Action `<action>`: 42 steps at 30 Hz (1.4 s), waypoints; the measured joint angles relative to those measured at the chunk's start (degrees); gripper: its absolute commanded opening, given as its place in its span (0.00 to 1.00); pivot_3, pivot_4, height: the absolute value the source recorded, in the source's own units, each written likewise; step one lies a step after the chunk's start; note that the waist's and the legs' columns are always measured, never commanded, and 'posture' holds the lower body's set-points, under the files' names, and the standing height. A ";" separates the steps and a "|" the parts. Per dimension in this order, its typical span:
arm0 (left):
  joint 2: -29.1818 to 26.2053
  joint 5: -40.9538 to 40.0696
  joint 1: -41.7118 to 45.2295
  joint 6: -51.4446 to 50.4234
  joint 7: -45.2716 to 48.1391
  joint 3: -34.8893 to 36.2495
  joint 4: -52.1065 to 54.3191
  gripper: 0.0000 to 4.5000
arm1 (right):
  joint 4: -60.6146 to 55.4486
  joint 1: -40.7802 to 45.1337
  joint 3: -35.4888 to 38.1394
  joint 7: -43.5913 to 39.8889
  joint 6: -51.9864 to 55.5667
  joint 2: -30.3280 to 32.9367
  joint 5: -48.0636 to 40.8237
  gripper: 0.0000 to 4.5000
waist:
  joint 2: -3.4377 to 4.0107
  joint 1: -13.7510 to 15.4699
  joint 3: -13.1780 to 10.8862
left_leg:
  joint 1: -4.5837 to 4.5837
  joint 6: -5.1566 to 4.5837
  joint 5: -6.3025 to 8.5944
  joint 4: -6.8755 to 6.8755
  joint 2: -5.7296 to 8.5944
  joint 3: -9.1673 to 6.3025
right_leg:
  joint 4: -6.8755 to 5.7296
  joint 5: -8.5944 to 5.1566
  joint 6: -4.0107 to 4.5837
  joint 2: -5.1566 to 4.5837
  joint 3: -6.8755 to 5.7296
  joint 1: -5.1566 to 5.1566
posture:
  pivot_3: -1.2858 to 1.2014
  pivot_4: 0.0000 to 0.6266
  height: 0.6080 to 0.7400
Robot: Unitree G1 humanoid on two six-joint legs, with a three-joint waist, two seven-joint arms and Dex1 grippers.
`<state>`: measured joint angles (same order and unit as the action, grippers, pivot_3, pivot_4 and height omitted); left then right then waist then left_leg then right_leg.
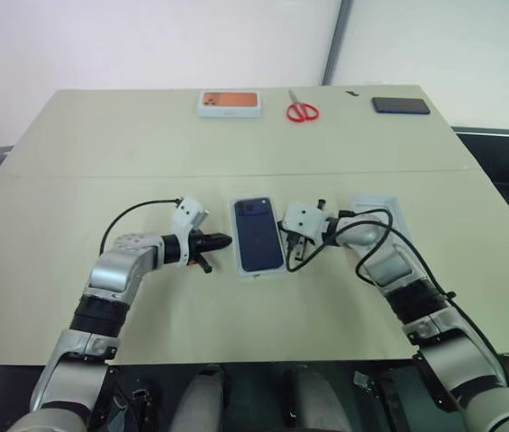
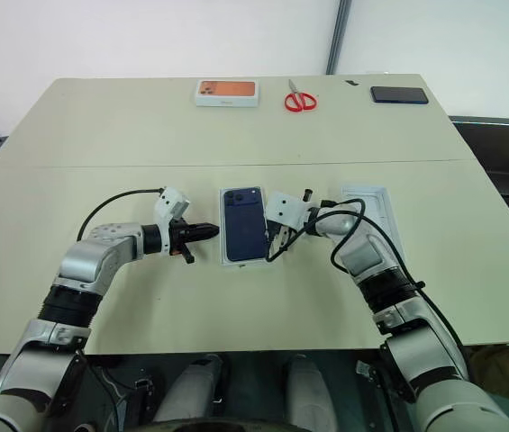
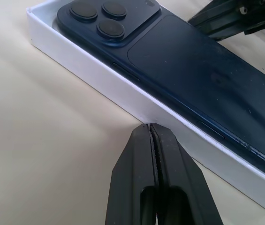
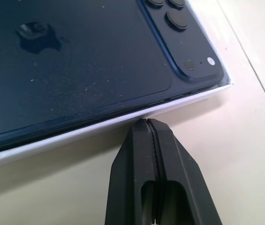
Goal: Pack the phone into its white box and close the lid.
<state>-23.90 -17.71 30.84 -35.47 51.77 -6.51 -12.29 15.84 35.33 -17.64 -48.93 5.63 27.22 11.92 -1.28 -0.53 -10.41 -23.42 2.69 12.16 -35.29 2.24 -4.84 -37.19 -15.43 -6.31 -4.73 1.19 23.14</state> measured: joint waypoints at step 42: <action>11.92 6.37 7.44 7.35 4.68 -7.48 -10.44 0.02 | -16.50 -13.95 8.00 -4.90 7.63 15.34 -3.82 0.00 | 0.01 -0.06 0.01 | 0.04 -0.06 0.03 -0.14 0.01 -0.04 | 0.04 -0.02 -0.03 -0.03 -0.10 -0.19 | 0.52 0.24 1.00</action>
<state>-11.98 -11.34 38.27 -28.11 56.45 -13.99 -22.72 -0.66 21.38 -9.64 -53.83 13.26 42.56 8.09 -1.27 -0.59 -10.40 -23.38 2.64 12.19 -35.43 2.25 -4.88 -37.15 -15.44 -6.34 -4.76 1.10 22.95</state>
